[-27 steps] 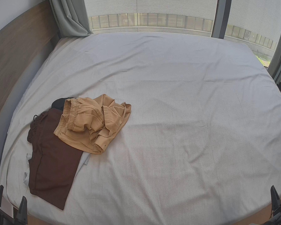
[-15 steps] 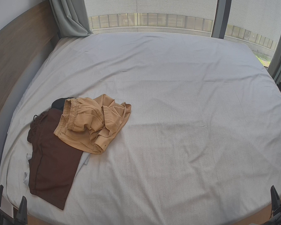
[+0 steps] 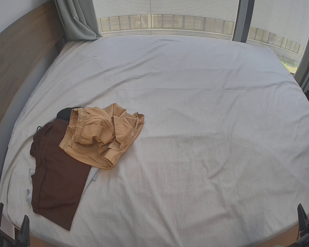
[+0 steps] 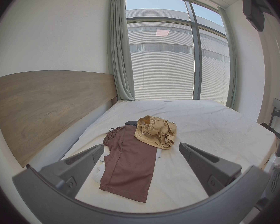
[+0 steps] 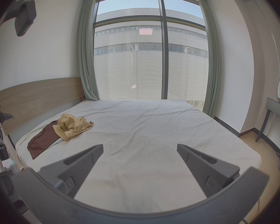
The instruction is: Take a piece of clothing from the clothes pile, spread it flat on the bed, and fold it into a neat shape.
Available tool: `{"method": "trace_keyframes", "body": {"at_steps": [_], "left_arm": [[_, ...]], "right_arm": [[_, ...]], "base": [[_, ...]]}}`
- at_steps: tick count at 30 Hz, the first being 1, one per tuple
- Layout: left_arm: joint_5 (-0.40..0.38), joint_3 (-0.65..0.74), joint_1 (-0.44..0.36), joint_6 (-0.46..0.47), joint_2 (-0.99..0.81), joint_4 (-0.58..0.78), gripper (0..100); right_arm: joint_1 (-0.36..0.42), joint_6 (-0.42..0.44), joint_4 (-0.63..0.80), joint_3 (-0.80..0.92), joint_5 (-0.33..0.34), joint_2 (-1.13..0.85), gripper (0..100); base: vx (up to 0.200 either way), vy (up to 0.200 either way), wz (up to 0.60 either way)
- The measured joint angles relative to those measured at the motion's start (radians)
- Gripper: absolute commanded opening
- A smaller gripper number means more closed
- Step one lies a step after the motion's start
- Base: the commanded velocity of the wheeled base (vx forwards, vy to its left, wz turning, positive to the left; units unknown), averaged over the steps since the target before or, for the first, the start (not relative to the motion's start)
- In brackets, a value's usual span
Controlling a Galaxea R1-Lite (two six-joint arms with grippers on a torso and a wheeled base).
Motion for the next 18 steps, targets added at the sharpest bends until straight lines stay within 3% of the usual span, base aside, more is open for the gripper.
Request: {"method": "trace_keyframes", "body": {"at_steps": [18], "left_arm": [[0.003,0.0,0.001,-0.001,0.0,-0.002,100]], "right_arm": [[0.0,0.0,0.0,0.0,0.001,0.0,100]], "base": [[0.0,0.0,0.0]]}}
